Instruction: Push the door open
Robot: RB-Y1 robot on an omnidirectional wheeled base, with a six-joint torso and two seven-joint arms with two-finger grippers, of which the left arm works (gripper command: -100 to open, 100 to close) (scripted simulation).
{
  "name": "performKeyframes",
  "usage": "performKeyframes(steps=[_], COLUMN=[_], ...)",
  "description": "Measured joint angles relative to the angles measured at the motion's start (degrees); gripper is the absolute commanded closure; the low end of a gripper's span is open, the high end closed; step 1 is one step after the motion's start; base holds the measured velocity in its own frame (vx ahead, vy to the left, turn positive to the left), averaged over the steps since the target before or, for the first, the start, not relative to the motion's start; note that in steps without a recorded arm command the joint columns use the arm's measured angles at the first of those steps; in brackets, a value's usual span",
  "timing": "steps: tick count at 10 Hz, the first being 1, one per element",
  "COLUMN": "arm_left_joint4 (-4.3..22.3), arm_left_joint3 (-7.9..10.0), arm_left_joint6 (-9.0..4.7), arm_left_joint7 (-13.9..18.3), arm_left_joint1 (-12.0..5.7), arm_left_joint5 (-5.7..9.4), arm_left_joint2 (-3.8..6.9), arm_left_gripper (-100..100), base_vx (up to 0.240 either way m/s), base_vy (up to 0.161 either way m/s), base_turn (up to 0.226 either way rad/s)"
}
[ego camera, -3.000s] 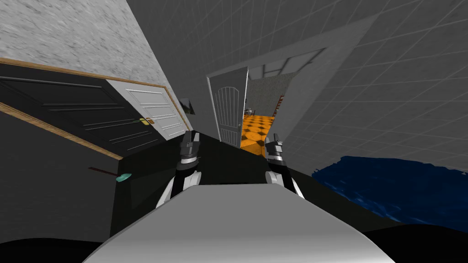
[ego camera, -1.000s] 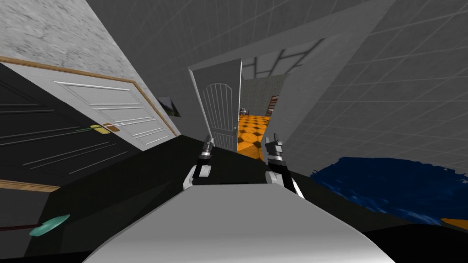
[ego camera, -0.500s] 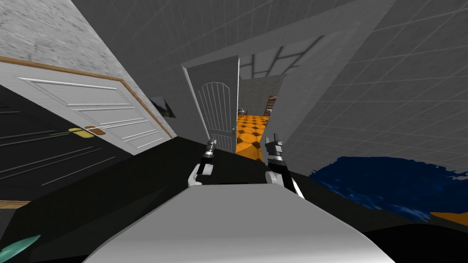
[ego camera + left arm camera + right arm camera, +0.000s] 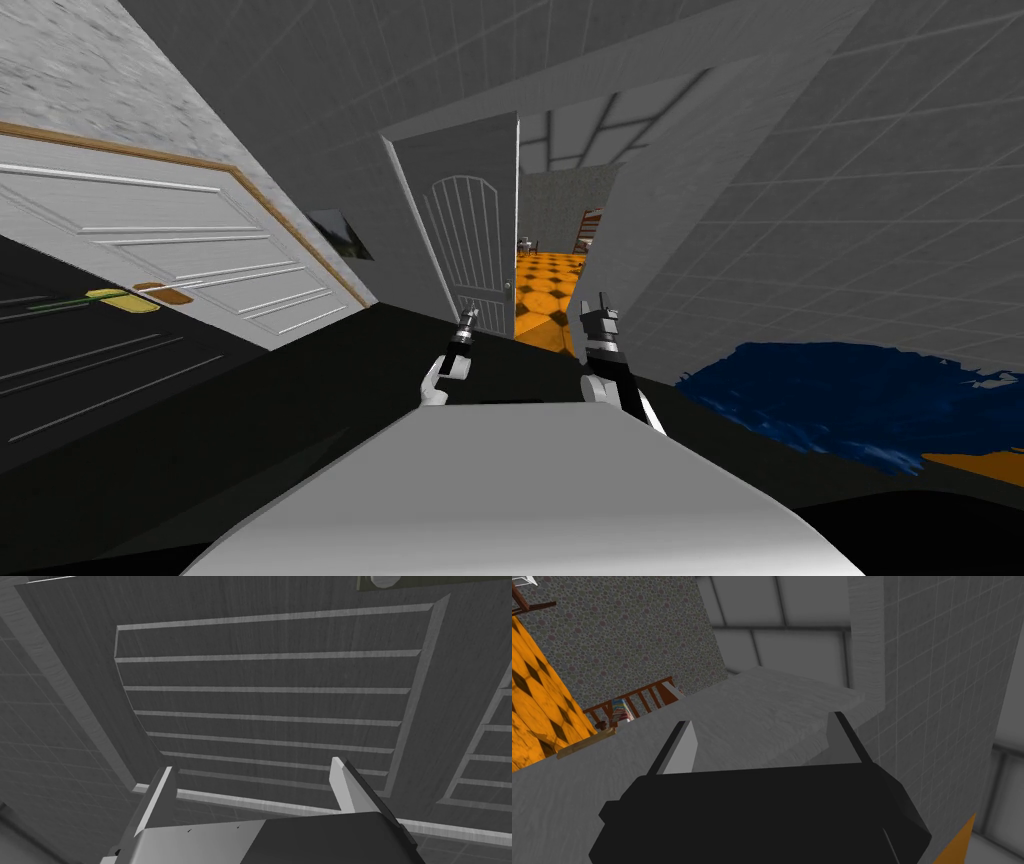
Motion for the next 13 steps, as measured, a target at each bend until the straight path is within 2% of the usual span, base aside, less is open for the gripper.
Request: performKeyframes(steps=[3, 5, 9, 11, 13], arm_left_joint4=[4.9, 7.06, 13.13, 15.27, 18.81], arm_left_joint3=[-0.49, -0.96, -1.48, -1.87, -2.04], arm_left_joint6=[1.05, 1.82, 3.15, 3.82, 4.47], arm_left_joint7=[0.33, 0.73, 1.07, 1.47, 1.59], arm_left_joint1=[-2.71, -3.67, -7.32, -8.33, -10.63], arm_left_joint5=[0.26, 0.45, 0.78, 0.97, 1.15], arm_left_joint2=[-0.19, -0.08, -0.48, -0.36, -0.76], arm_left_gripper=[-100, -100, -100, -100, -100], base_vx=[0.102, 0.099, 0.101, 0.088, 0.135], base_vy=[0.008, 0.013, 0.004, 0.016, 0.025], base_turn=[-0.061, -0.059, -0.054, -0.041, -0.087])
